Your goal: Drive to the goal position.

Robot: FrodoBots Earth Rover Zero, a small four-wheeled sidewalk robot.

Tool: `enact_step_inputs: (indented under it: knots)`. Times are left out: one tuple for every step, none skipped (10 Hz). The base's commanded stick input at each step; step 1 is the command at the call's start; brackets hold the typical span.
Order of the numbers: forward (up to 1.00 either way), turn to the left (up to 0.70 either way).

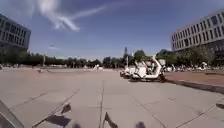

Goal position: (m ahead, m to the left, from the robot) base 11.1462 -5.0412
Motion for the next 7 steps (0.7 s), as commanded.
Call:
enact_step_inputs:
  knots:
    - [0.70, -0.07]
    - [0.70, -0.07]
    - [0.70, -0.07]
    - [0.70, -0.07]
    - [0.70, -0.07]
    - [0.70, 0.07]
    - [0.70, 0.07]
